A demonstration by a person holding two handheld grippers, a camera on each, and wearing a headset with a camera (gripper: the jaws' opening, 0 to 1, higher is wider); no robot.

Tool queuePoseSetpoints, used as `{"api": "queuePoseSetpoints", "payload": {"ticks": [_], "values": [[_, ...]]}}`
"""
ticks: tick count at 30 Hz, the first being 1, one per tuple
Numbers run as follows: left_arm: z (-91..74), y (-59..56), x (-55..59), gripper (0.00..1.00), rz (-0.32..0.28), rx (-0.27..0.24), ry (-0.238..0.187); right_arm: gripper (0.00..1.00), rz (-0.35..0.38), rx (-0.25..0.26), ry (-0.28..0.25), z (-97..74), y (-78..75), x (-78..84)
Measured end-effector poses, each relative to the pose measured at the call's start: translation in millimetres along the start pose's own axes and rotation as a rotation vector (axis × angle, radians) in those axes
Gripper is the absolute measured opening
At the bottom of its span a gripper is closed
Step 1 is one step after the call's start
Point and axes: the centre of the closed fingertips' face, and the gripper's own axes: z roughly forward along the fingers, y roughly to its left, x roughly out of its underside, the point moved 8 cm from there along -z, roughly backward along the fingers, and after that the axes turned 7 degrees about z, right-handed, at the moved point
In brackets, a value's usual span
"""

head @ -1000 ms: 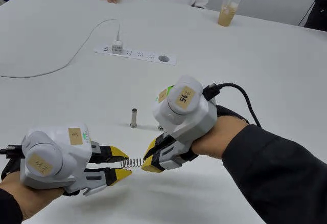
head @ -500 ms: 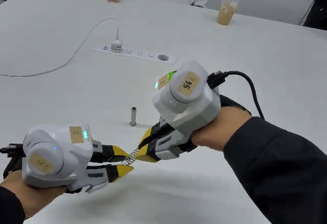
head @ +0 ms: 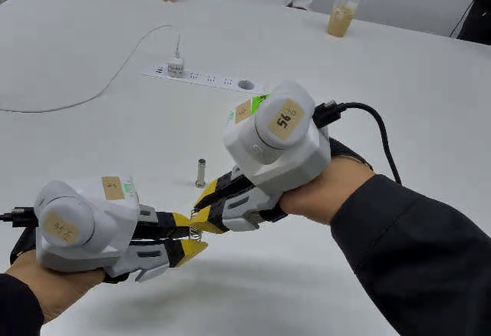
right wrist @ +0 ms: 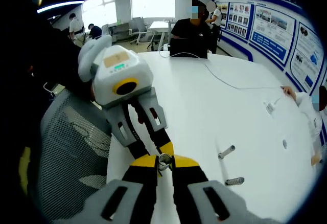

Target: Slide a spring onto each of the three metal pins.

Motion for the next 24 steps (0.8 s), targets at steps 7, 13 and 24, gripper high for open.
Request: {"api": "queuePoseSetpoints", "payload": {"ticks": [7,13,24], "values": [[-2.5,1.4,-0.6,0.10,-0.062,-0.015,-0.034,0.14,0.013,0.013,-0.033,-2.8,-1.8,0.7],[-3.1,-1.5,-3.2,0.10,-0.064,-0.021,-0.040,0.14,0.029,0.007,-0.044,-0.3,-1.4,1.7],[-3.4,-2.1,-4.8,0.11,-0.061,-0.025,-0.041,0.12,0.048,-0.001,-0.068,2.0,-2.7,0.3]]}}
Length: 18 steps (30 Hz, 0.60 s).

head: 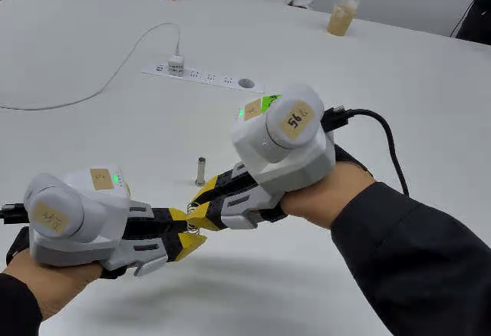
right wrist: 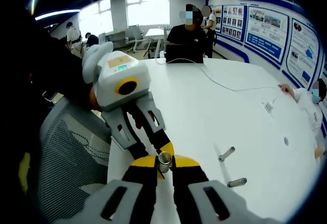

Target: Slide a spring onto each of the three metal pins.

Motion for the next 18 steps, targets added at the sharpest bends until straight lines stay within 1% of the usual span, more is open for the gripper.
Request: {"api": "queuePoseSetpoints", "payload": {"ticks": [6,11,14,18], "values": [[-0.9,1.7,0.0,0.13,0.005,-0.013,-0.001,0.12,0.010,0.007,-0.012,-0.2,-2.3,-0.6],[-2.3,3.3,0.6,0.18,0.003,-0.025,-0.003,0.12,0.017,0.021,-0.027,-3.2,-7.0,-2.9],[-4.0,5.2,1.6,0.23,-0.010,-0.040,-0.006,0.12,0.023,0.029,-0.033,-4.6,-10.0,-3.7],[-6.2,6.9,2.8,0.26,-0.019,-0.055,-0.008,0.12,0.027,0.039,-0.039,-5.5,-12.8,-4.6]]}}
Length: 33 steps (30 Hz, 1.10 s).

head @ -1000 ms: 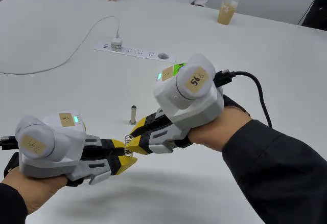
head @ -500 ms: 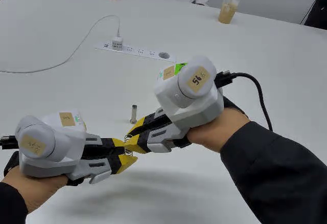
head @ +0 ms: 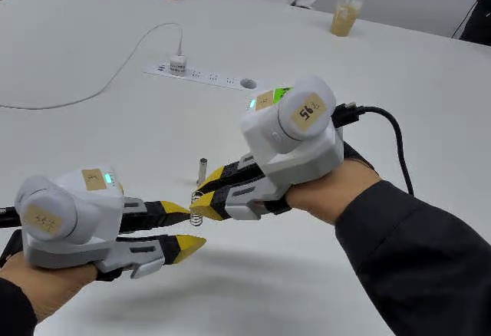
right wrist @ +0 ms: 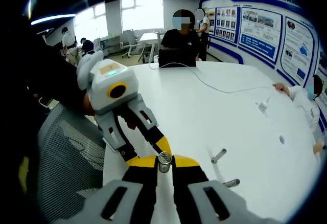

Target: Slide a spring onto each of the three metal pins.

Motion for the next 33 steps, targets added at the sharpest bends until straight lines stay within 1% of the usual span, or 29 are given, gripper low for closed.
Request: {"api": "queuePoseSetpoints", "payload": {"ticks": [5,8,13,17,24,31,33], "values": [[-3.4,2.0,1.3,0.32,-0.012,-0.016,-0.002,0.12,0.008,0.019,-0.012,-2.7,-5.9,-3.2],[-5.7,3.0,2.1,0.36,-0.022,-0.024,-0.004,0.12,0.016,0.040,-0.025,-4.7,-11.3,-6.2],[-8.9,4.1,4.3,0.41,-0.038,-0.040,-0.004,0.12,0.024,0.088,-0.040,-6.6,-21.6,-9.2],[-9.8,3.8,4.6,0.44,-0.045,-0.049,-0.008,0.12,0.038,0.124,-0.071,-8.1,-29.9,-12.9],[-8.6,2.1,4.1,0.47,-0.051,-0.055,-0.016,0.12,0.064,0.186,-0.113,-8.4,-46.2,-17.3],[-7.7,1.0,5.6,0.48,-0.055,-0.056,-0.014,0.12,0.081,0.230,-0.150,-3.5,-63.3,-23.4],[-7.6,0.6,5.8,0.48,-0.058,-0.056,-0.014,0.12,0.087,0.234,-0.151,-0.4,-66.0,-23.7]]}}
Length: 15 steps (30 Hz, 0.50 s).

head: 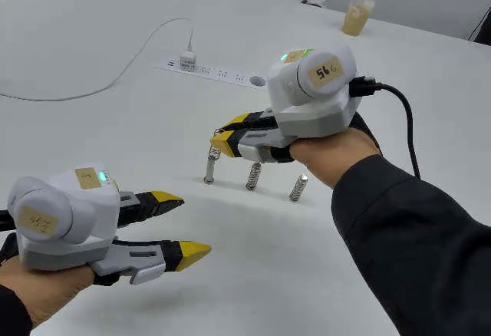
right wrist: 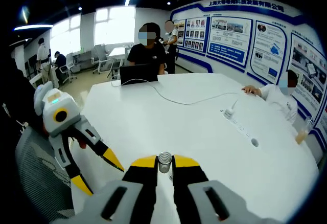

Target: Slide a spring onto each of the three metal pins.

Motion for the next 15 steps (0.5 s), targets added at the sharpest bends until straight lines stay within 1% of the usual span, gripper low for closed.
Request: {"api": "queuePoseSetpoints", "payload": {"ticks": [1,6,9,12,13,15], "values": [[0.1,-0.3,0.2,0.48,-0.001,-0.001,0.000,0.12,-0.001,0.010,-0.001,3.0,-1.6,0.5],[0.5,-1.0,0.5,0.48,-0.004,-0.001,0.003,0.12,0.007,0.026,0.006,14.0,-7.3,4.1],[1.0,-1.4,0.7,0.48,-0.005,-0.002,0.004,0.12,0.019,0.035,0.006,23.7,-14.8,6.4],[1.3,-1.7,1.2,0.48,-0.007,-0.001,0.006,0.12,0.033,0.036,0.011,27.7,-17.7,9.0],[1.3,-1.6,1.5,0.48,-0.008,-0.003,0.007,0.12,0.038,0.034,0.017,32.5,-24.5,10.4],[1.3,-1.2,1.8,0.49,-0.011,-0.004,0.007,0.12,0.038,0.030,0.025,35.1,-24.6,11.1]]}}
